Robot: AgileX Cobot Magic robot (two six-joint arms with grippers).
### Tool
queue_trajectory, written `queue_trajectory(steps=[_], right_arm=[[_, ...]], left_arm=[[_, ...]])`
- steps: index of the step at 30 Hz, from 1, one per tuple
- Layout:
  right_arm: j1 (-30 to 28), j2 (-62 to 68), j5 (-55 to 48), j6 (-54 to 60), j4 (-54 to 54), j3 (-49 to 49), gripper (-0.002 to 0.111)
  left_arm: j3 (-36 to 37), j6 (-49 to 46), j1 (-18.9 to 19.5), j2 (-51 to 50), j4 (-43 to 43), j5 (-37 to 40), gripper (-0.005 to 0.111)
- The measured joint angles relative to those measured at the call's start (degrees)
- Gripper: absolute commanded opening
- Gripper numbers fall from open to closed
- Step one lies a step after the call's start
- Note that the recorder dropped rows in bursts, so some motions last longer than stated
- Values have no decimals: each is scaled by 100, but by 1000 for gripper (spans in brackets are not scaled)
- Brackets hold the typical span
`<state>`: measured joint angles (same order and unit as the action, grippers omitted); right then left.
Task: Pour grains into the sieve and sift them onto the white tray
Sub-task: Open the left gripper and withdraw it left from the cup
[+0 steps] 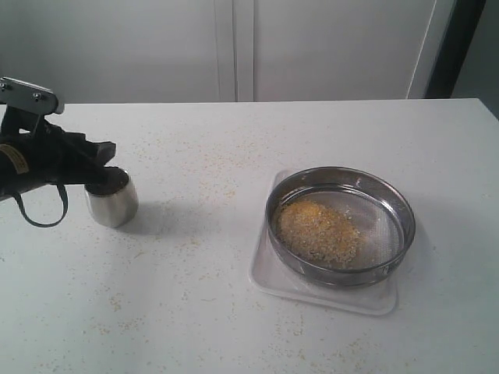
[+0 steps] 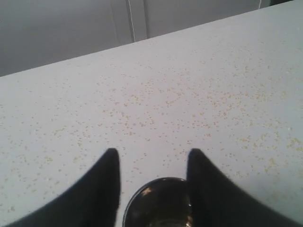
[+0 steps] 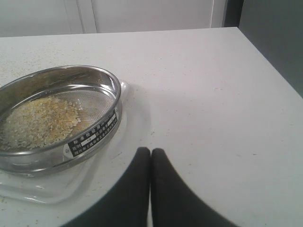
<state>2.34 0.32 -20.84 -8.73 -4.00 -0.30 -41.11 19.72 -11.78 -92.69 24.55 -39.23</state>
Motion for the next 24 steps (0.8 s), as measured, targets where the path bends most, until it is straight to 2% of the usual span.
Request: queue_trajectory(steps=[2,3,15,24], right_arm=[[0,0,0,0,0,0,0],[0,0,0,0,0,0,0],[0,0,0,0,0,0,0],[0,0,0,-4,0,0,0]], left_arm=[[0,131,0,124,16,243,3],[0,170,0,186,25,403,0],[0,513,0,780,38,1757,0],[0,1328,0,1173,49,3858,0]])
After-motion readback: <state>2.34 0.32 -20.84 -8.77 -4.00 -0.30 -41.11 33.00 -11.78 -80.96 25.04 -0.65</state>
